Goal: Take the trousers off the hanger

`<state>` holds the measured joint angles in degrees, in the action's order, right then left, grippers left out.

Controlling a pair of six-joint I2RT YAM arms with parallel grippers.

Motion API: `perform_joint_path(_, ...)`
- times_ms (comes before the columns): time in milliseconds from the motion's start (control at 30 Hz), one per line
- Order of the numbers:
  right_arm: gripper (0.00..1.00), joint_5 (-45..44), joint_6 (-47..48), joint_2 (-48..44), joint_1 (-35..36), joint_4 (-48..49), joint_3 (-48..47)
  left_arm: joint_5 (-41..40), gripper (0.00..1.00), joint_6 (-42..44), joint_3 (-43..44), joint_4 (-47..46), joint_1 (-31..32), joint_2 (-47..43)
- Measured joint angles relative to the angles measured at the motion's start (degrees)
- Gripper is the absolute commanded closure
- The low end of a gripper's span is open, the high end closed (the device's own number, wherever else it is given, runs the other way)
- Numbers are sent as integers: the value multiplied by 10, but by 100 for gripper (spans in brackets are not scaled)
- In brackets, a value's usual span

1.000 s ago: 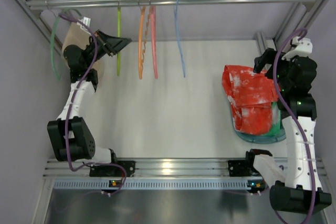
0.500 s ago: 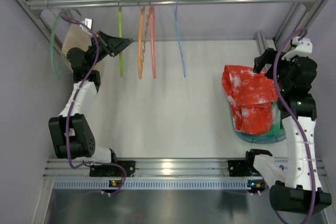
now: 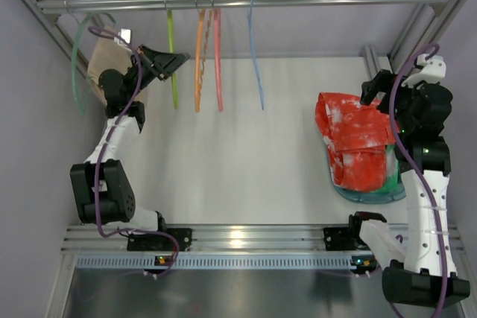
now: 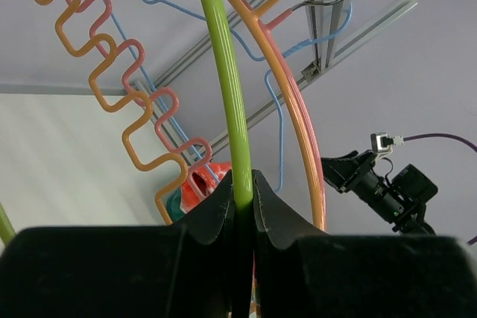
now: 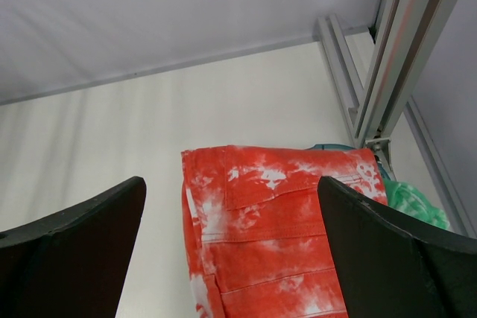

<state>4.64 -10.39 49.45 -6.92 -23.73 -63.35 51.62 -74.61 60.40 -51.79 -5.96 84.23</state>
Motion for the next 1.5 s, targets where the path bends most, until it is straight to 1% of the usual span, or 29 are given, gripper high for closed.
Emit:
perform_joint_path(133,1,0,-2,0,0,0,0,4,100,-24,13,-5,1,23)
perform_joint_path(233,1,0,-2,-2,0,-1,1,6,100,-38,13,-10,2,22)
perform_joint_path(267,1,0,-2,-4,0,-1,1,6,98,-42,12,-9,2,19)
perform_joint_path(300,1,0,-2,-5,0,-2,1,3,92,-42,9,-5,2,14)
perform_joint_path(333,1,0,-2,-7,0,-2,1,-2,82,-42,5,2,2,7)
perform_joint_path(367,1,0,-2,-10,0,-2,2,-6,75,-43,1,10,2,-1)
perform_joint_path(433,1,0,-2,-12,0,-2,3,-19,66,-40,-8,35,1,-20)
perform_joint_path(467,1,1,-2,-12,0,-3,3,-23,57,-36,-14,48,1,-30)
perform_joint_path(567,1,5,-3,-12,0,-3,3,-35,42,-19,-26,84,0,-61)
perform_joint_path(700,1,10,-3,-13,0,-3,3,-44,33,16,-40,133,1,-113)
perform_joint_path(800,1,12,-3,-14,0,-3,3,-53,22,69,-42,182,1,-158)
perform_joint_path(900,1,14,-3,-16,0,-3,3,-68,16,126,-42,244,1,-198)
perform_joint_path(967,1,15,-4,-19,0,-4,3,-90,12,181,-38,308,1,-223)
perform_joint_path(1033,1,16,-3,-22,0,-4,3,-116,10,239,-29,378,1,-236)
perform_joint_path(1067,1,16,-3,-24,0,-5,3,-130,6,264,-24,412,1,-242)
perform_joint_path(1133,0,17,-3,-30,0,-5,3,-163,1,319,-22,475,1,-256)
perform_joint_path(1267,1,33,7,-44,0,-10,3,-233,2,417,-22,586,1,-307)
perform_joint_path(1333,1,50,16,-53,0,-15,3,-255,2,469,-13,641,1,-336)
perform_joint_path(1400,1,74,27,-65,0,-21,3,-274,2,525,18,706,1,-351)
perform_joint_path(1500,1,121,44,-90,0,-27,15,-282,2,610,78,801,1,-359)
